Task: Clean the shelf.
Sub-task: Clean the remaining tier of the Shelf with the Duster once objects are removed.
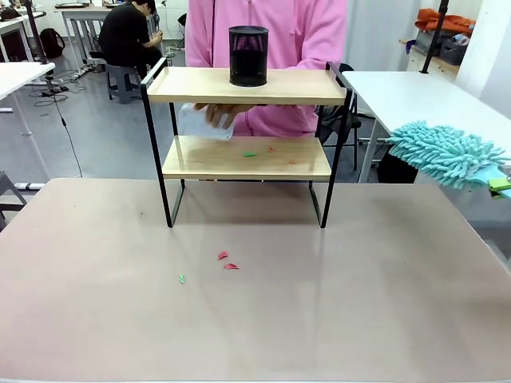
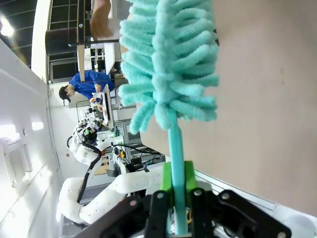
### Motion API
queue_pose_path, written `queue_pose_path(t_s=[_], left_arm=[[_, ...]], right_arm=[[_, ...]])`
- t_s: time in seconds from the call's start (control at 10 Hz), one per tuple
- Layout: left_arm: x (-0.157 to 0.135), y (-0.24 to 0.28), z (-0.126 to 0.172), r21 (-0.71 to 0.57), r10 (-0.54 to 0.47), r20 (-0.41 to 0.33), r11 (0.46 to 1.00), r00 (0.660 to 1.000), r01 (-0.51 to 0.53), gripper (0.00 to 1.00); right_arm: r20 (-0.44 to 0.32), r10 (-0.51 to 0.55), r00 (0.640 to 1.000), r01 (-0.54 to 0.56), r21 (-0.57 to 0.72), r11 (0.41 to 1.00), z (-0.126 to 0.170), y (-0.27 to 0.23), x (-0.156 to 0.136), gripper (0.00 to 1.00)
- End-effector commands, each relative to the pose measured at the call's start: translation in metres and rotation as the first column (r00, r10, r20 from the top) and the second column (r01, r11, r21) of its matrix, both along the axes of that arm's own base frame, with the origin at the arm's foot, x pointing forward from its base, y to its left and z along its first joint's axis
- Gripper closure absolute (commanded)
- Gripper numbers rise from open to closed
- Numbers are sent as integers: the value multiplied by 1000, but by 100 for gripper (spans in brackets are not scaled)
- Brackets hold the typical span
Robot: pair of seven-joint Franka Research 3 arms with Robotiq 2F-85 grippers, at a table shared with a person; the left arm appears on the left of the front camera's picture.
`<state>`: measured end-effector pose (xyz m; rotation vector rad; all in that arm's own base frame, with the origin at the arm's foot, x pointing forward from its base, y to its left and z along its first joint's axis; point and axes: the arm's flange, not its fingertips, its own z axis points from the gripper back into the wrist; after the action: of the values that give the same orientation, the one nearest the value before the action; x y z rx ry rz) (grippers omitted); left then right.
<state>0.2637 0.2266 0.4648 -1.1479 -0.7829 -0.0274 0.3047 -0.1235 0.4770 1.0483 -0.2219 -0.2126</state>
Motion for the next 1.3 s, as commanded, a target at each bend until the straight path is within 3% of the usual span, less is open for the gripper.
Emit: queue_pose_path(t_s=[0.0, 0.2, 0.3, 0.5, 0.6, 0.8, 0.9, 1.0, 1.2], left_arm=[[1, 0, 1, -9, 0, 26, 1000, 1000, 0, 0], [1, 0, 1, -9, 0, 26, 1000, 1000, 0, 0], [1, 0, 1, -9, 0, 26, 1000, 1000, 0, 0], [1, 0, 1, -9, 0, 26, 1000, 1000, 0, 0], [1, 0, 1, -9, 0, 26, 1000, 1000, 0, 0], [1, 0, 1, -9, 0, 26, 1000, 1000, 0, 0], [1, 0, 1, -9, 0, 26, 1000, 1000, 0, 0], [1, 0, 1, -9, 0, 26, 1000, 1000, 0, 0], [1, 0, 1, -9, 0, 26, 1000, 1000, 0, 0]], right_arm=[[16, 19, 1000, -18, -10, 1000, 1, -1, 0, 88], [0, 0, 1000, 0, 0, 1000, 0, 0, 0, 88], [59, 3, 998, 1, -56, 998, 14, 6, -14, 88], [262, 64, 963, -24, -153, 988, 59, 12, -66, 88], [350, 240, 905, -182, -189, 965, 79, 21, -94, 88], [335, 437, 835, -339, -312, 887, 91, 44, -118, 88], [291, 461, 839, -340, -382, 860, 88, 58, -117, 88], [282, 508, 814, -384, -395, 834, 85, 73, -115, 88], [196, 592, 782, -461, -456, 761, 72, 106, -106, 88]])
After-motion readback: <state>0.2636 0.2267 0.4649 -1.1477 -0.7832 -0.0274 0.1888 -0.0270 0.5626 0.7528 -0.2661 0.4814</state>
